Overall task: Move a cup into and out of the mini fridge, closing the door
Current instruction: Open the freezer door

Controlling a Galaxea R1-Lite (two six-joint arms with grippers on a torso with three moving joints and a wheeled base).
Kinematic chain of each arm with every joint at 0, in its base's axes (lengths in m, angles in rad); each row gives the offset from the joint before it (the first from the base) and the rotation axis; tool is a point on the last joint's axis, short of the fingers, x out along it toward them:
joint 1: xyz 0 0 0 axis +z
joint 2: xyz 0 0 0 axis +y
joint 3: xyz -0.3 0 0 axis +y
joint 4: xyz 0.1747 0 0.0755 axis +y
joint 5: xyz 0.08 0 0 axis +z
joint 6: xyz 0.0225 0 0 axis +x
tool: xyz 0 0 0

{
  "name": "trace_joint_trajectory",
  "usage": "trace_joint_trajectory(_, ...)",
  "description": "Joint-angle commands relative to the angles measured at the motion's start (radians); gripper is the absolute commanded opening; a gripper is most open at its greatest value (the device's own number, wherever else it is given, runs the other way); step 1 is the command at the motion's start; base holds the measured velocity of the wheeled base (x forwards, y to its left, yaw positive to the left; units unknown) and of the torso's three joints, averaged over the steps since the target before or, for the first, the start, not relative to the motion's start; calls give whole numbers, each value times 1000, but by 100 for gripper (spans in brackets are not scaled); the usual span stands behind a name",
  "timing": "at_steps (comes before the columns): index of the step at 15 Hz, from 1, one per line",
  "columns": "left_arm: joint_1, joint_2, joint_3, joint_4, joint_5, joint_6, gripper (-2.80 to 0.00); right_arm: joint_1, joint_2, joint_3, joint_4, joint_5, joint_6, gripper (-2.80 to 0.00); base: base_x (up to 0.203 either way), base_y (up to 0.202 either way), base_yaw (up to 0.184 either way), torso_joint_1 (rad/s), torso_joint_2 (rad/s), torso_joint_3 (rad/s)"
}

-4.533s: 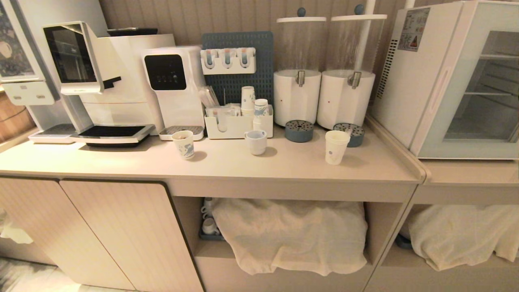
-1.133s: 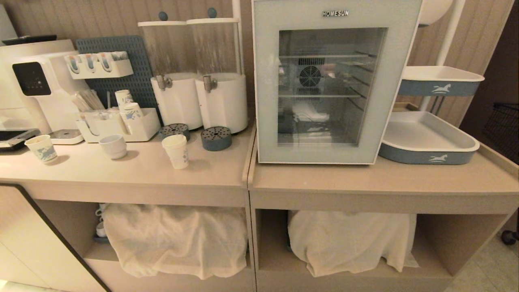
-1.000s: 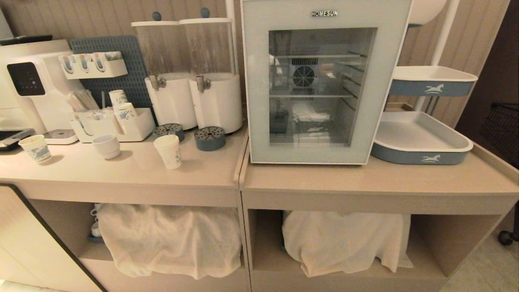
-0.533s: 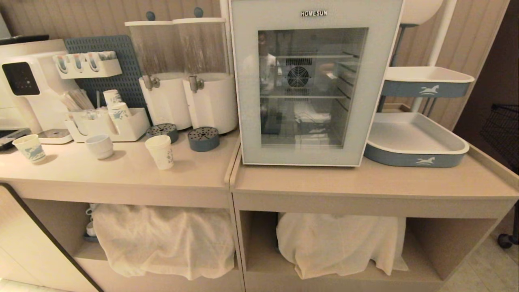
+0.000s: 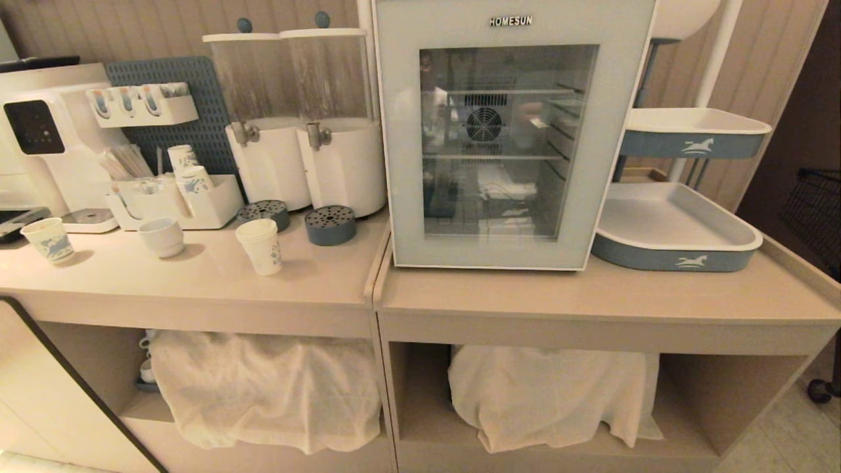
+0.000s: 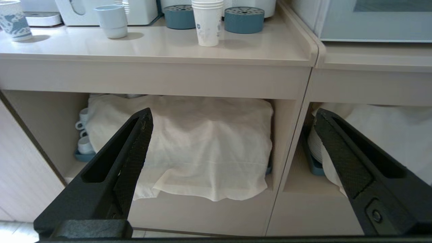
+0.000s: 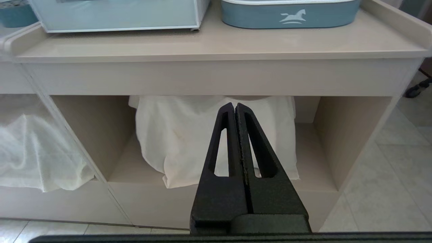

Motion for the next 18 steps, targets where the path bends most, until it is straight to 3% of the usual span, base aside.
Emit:
trace_joint_trajectory(1, 1, 1, 18, -1, 0, -1, 0, 0, 0, 0, 0, 0, 0, -280, 0, 0, 0, 0, 0, 0)
trace_joint_trajectory(8, 1, 1, 18, -1, 0, 5, 0, 0, 0, 0, 0, 0, 0, -280, 0, 0, 0, 0, 0, 0)
trace_joint_trajectory(14, -1, 1, 18, 1, 0, 1, 0, 0, 0, 0, 0, 0, 0, -280, 168, 0, 3, 2, 3, 1)
trace_joint_trajectory(18, 0, 1, 18, 0, 0, 4, 0, 0, 0, 0, 0, 0, 0, -280, 17, 0, 0, -2, 3, 0)
